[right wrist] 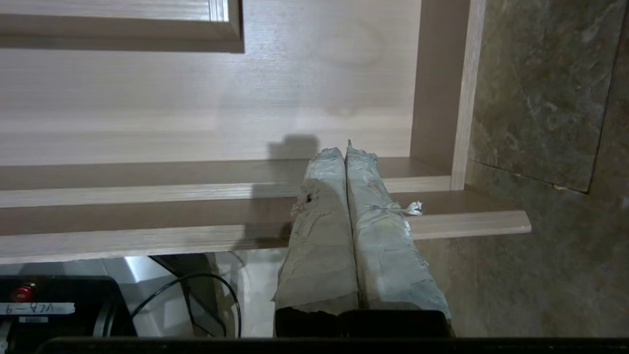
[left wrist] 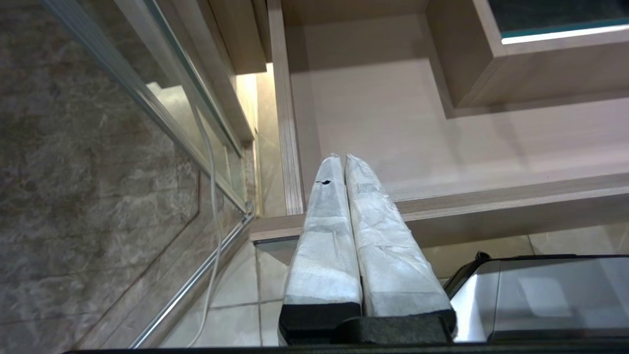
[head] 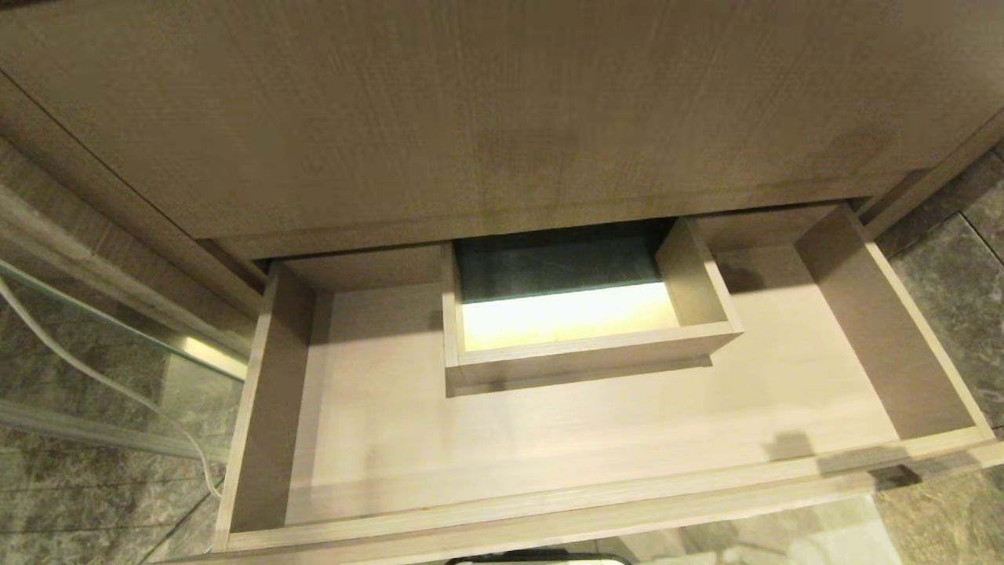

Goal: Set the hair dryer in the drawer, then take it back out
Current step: Close the drawer

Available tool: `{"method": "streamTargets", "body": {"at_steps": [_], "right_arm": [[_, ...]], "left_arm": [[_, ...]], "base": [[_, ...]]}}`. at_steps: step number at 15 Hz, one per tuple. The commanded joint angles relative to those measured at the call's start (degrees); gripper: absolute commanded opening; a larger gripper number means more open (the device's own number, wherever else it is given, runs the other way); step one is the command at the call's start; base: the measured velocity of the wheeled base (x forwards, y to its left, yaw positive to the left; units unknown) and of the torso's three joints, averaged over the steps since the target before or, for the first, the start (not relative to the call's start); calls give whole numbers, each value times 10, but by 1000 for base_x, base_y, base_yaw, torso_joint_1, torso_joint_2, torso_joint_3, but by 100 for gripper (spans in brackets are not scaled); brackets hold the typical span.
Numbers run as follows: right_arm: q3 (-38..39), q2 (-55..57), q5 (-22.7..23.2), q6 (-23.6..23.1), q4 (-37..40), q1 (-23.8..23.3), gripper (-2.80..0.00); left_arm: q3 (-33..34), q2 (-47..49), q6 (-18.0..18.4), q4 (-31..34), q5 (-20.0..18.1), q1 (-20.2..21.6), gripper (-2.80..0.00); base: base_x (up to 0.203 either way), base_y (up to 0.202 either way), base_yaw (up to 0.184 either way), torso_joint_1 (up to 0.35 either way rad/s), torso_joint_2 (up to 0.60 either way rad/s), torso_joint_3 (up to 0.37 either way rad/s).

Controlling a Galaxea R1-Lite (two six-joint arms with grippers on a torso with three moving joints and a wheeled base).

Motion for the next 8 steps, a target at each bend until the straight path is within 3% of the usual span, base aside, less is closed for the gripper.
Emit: {"method": "streamTargets", "body": {"at_steps": [1, 8], "right_arm": [[5, 11, 0, -2, 1, -1, -280], [16, 54, 0, -5, 4, -1, -280]], "left_arm": [[0, 0, 0, 0, 0, 0, -280], [0, 1, 0, 0, 0, 0, -280]], "base": [[0, 0, 0, -1, 188, 119], [0, 0, 0, -47, 143, 52]]}}
